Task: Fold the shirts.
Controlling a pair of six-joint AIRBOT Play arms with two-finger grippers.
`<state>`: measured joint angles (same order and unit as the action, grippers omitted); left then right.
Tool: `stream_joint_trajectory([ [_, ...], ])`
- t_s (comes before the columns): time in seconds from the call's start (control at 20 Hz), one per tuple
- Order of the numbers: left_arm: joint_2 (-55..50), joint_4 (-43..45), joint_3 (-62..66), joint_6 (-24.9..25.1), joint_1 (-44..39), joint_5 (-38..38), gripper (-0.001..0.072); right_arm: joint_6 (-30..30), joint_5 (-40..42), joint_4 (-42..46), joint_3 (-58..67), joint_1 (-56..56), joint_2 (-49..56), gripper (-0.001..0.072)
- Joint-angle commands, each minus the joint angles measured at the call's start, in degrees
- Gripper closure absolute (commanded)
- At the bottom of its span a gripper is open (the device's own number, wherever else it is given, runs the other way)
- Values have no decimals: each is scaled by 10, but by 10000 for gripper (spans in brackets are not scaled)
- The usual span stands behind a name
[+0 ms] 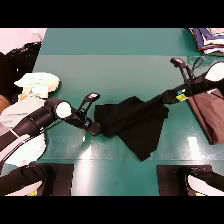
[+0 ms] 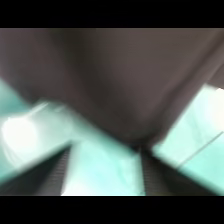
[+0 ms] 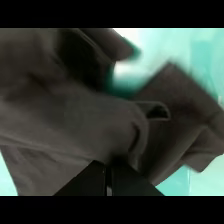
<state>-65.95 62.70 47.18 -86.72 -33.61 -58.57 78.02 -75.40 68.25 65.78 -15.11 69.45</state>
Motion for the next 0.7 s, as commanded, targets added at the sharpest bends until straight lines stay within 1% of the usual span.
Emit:
stream_joint_trajectory([
  [0.0, -2, -47, -18, 20, 0, 25, 157, 0, 33, -8, -49, -1, -16, 697],
  [0.1, -2, -39, 31, 47, 27, -20, 156, 0, 34, -8, -50, -1, -23, 697],
  [0.15, -2, -35, 65, 47, 50, -38, 156, 0, 34, -8, -49, -1, -25, 697],
  [0.2, -2, -33, 102, 50, 81, -44, 156, 0, 34, -7, -48, -1, -27, 697],
  [0.35, -11, -34, 175, 68, 167, -11, 157, 0, 35, -8, -48, -1, -30, 697],
  [0.45, -50, -38, 207, 85, 198, -29, 157, 0, 39, -8, -48, -1, -30, 697],
  [0.55, -108, -54, 223, 125, 197, -43, 158, 0, 41, -10, -48, -1, -30, 697],
  [0.65, -174, -117, 236, 181, 197, -41, 157, 0, 41, -12, -48, -1, -30, 697],
])
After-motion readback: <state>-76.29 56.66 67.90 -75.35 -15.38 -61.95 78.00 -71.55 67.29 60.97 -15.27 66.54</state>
